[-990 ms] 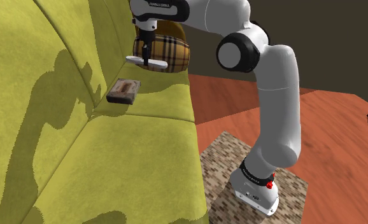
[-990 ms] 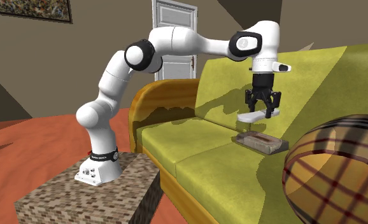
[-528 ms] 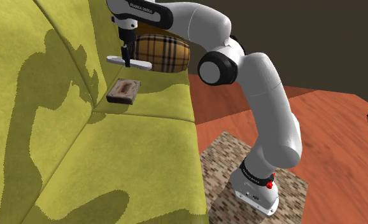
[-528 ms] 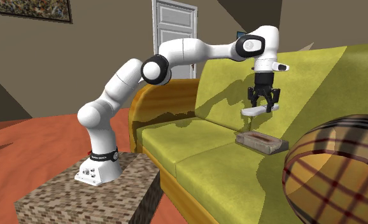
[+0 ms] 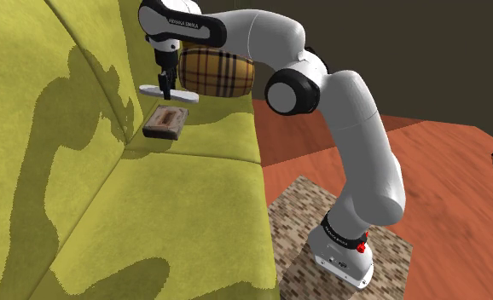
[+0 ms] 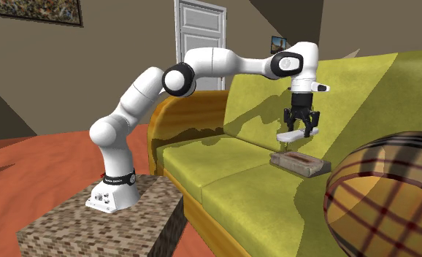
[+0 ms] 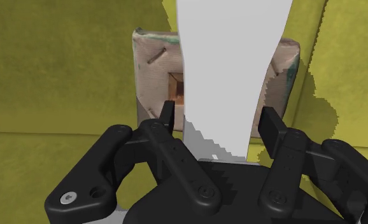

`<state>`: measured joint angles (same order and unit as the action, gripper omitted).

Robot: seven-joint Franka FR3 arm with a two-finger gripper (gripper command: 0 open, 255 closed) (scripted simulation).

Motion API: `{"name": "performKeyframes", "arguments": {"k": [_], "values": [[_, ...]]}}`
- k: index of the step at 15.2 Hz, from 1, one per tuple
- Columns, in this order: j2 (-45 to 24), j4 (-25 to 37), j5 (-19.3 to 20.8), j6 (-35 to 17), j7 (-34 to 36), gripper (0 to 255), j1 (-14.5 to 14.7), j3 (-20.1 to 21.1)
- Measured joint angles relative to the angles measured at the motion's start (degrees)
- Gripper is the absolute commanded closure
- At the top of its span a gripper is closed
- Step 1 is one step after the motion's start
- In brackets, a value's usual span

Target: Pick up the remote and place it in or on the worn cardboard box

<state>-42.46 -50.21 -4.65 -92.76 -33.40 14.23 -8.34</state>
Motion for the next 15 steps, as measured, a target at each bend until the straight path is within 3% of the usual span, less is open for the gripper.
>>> {"name": "performKeyframes", "arguments": {"k": [5, 13, 14, 15], "values": [[1.8, -7.0, 0.1, -5.2, -0.1, 255, 0.5, -0.1], [2.1, -9.3, 0.1, -7.2, -0.2, 255, 0.7, -0.1], [2.1, -9.3, 0.1, -7.2, -0.2, 0, 0.7, -0.1], [2.1, -9.3, 0.1, -7.2, -0.2, 0, 0.7, -0.1]]}}
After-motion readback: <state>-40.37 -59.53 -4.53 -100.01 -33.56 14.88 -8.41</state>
